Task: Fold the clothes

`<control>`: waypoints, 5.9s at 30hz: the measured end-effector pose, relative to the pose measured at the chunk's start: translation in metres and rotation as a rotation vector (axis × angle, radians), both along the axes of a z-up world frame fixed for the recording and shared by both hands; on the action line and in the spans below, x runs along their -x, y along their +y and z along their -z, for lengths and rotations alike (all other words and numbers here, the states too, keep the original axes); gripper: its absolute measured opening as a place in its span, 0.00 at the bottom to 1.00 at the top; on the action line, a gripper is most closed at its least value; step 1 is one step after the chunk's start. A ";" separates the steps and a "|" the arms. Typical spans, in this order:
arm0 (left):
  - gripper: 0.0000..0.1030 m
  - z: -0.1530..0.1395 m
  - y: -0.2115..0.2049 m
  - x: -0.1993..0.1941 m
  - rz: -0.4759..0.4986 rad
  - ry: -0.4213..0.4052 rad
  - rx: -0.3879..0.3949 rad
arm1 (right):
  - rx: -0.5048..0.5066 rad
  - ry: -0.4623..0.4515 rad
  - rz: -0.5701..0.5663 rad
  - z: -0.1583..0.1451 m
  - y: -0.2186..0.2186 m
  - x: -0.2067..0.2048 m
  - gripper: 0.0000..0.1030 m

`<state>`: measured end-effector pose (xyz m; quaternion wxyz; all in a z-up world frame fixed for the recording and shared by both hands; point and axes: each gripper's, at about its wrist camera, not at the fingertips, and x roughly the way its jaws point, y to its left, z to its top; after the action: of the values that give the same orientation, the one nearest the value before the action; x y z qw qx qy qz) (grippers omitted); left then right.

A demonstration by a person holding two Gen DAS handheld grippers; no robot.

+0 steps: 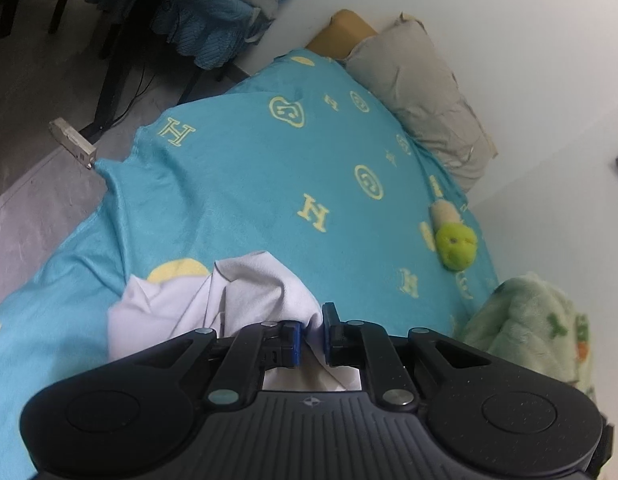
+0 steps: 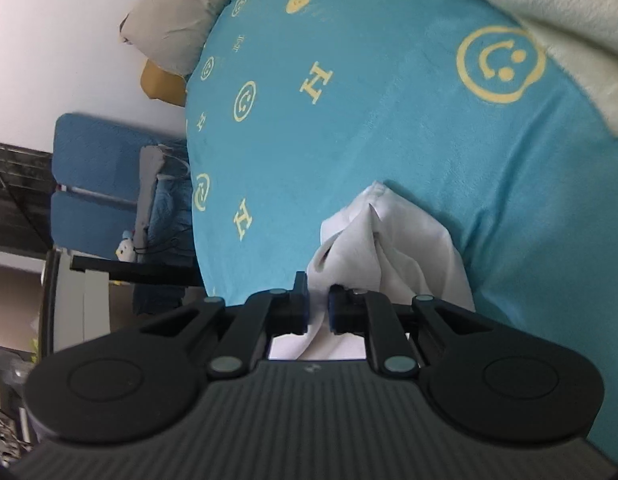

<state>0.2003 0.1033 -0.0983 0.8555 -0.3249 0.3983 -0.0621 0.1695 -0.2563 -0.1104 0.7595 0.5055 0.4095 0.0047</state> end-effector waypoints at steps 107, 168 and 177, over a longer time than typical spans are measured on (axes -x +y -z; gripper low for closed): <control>0.87 0.071 0.025 0.094 -0.064 0.295 0.346 | 0.742 -0.126 -0.432 -0.006 0.081 0.069 0.60; 0.87 0.078 -0.003 0.081 -0.117 0.161 0.595 | -0.196 -0.134 0.071 0.003 0.030 0.102 0.19; 0.62 0.077 0.008 0.088 -0.232 0.109 0.625 | -0.243 -0.138 0.085 0.011 0.023 0.104 0.19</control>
<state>0.1122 0.1116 -0.1750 0.6933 -0.6176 0.3653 -0.0659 0.0650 -0.2333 -0.1218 0.7187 0.6090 0.3308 0.0566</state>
